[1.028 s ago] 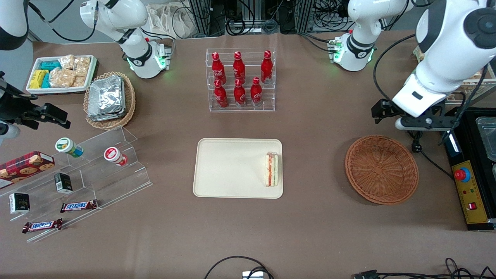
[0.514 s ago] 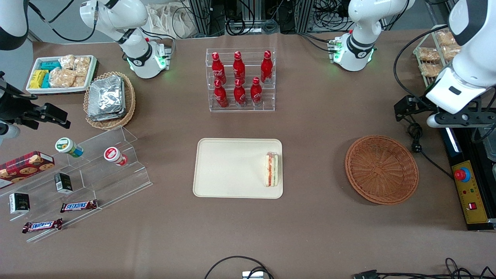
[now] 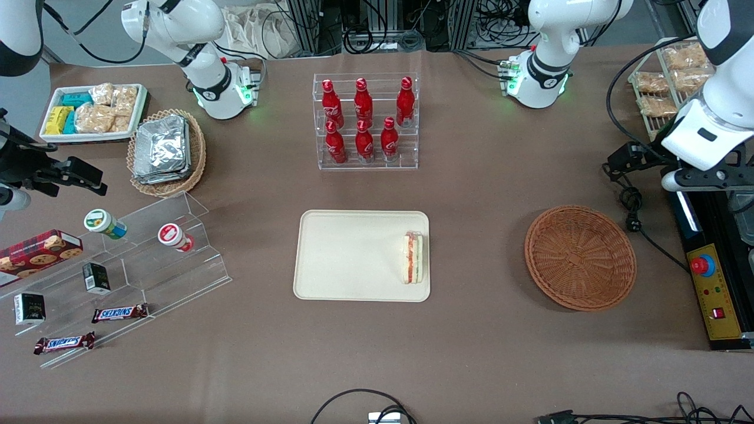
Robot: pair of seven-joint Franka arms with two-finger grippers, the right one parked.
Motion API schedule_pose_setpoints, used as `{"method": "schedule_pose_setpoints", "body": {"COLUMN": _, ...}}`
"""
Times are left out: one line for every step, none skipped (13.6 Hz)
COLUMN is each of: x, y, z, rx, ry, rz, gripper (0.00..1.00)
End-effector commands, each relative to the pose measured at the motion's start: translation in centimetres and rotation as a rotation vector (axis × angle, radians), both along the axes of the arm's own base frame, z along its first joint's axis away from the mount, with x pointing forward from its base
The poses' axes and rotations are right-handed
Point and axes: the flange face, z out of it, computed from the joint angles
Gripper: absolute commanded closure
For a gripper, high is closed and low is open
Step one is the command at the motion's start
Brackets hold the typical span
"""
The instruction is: Place sandwich from basket to tray
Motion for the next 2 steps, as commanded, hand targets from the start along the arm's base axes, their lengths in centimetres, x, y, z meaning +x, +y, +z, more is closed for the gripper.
{"method": "schedule_pose_setpoints", "body": {"x": 0.21, "y": -0.13, "z": 0.73, "rx": -0.014, "ry": 0.008, "rz": 0.008, "gripper": 0.0}}
{"method": "schedule_pose_setpoints", "body": {"x": 0.26, "y": 0.27, "z": 0.75, "rx": -0.016, "ry": 0.006, "rz": 0.016, "gripper": 0.0}}
